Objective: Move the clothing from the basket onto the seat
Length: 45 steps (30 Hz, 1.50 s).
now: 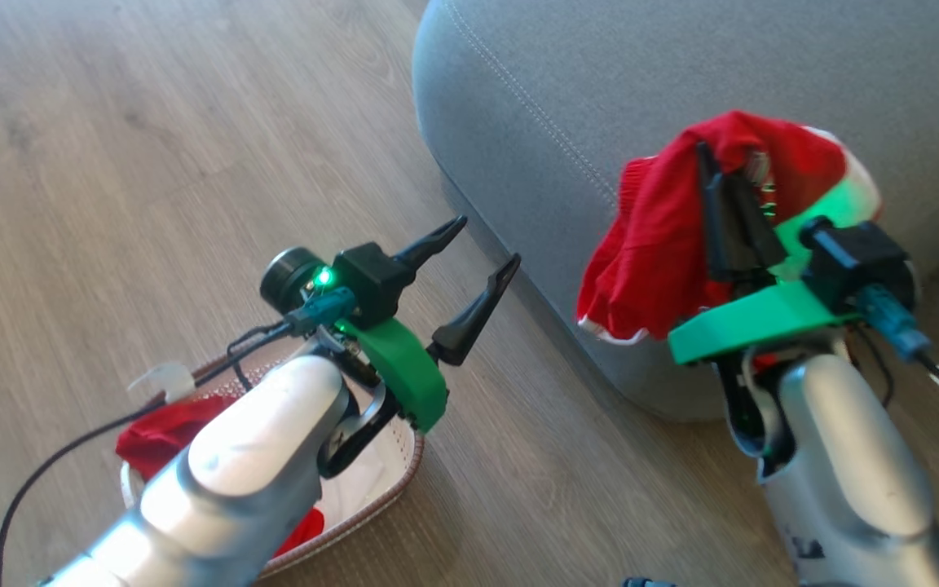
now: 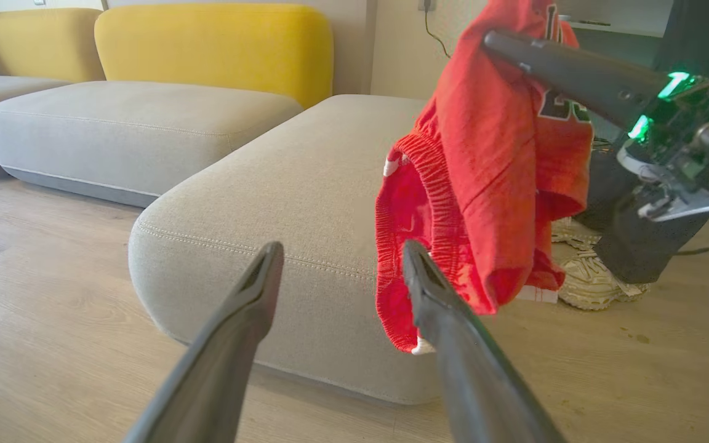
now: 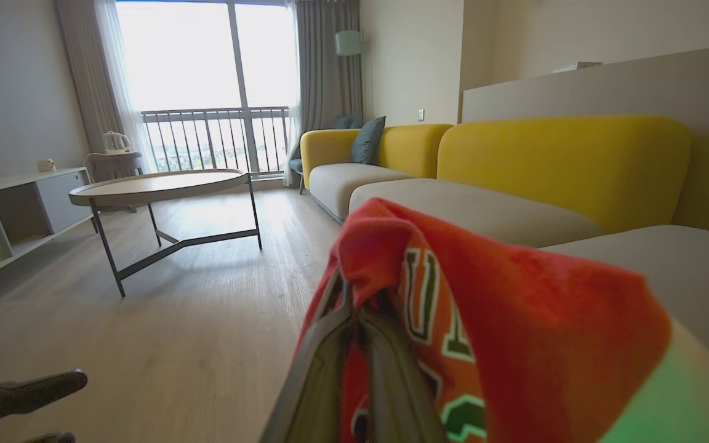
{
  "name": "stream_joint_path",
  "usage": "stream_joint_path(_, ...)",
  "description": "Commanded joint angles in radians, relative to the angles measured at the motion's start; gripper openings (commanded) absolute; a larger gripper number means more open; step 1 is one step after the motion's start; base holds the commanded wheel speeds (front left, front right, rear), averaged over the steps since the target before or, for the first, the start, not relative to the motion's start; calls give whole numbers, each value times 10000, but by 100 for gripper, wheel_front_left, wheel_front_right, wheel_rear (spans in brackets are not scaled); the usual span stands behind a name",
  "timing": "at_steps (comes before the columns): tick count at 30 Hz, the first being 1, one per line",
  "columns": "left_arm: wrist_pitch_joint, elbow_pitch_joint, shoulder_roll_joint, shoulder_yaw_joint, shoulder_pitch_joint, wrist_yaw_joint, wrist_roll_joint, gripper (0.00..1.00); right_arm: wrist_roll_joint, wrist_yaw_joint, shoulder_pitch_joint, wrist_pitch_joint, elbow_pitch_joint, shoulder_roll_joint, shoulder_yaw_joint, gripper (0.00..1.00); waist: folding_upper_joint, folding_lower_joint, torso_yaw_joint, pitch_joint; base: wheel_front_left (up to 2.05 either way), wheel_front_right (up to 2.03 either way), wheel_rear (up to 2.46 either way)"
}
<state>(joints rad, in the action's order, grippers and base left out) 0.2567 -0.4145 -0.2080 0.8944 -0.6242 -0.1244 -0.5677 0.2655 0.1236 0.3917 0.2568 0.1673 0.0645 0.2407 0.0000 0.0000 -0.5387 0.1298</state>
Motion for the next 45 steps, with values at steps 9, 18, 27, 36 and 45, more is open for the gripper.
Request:
stream_joint_path(9,51,369,-281,10,-853,-63,-263,100,-347,71,-130,49,-1208,-143,-751,0,0,0,-132,541,0,0,0)
stream_joint_path(18,51,950,-834,179,-896,-63,-143,100,-1054,71,1225,49,-1111,-88,-1880,0,0,0,-138,1527,0,0,0)
stream_joint_path(27,51,1761,-1459,378,-1476,-63,145,100,-1593,71,3118,49,-698,542,-2980,0,0,0,226,3078,0,0,0)
stream_joint_path(36,51,2181,-1767,722,-2233,-63,141,100,-2339,71,5031,49,205,1557,-4743,0,0,0,830,4284,0,0,0)
stream_joint_path(45,51,2370,-2049,983,-2735,-63,98,100,-3391,71,7077,-10,2254,2877,-6576,0,0,0,1485,5462,0,0,0)
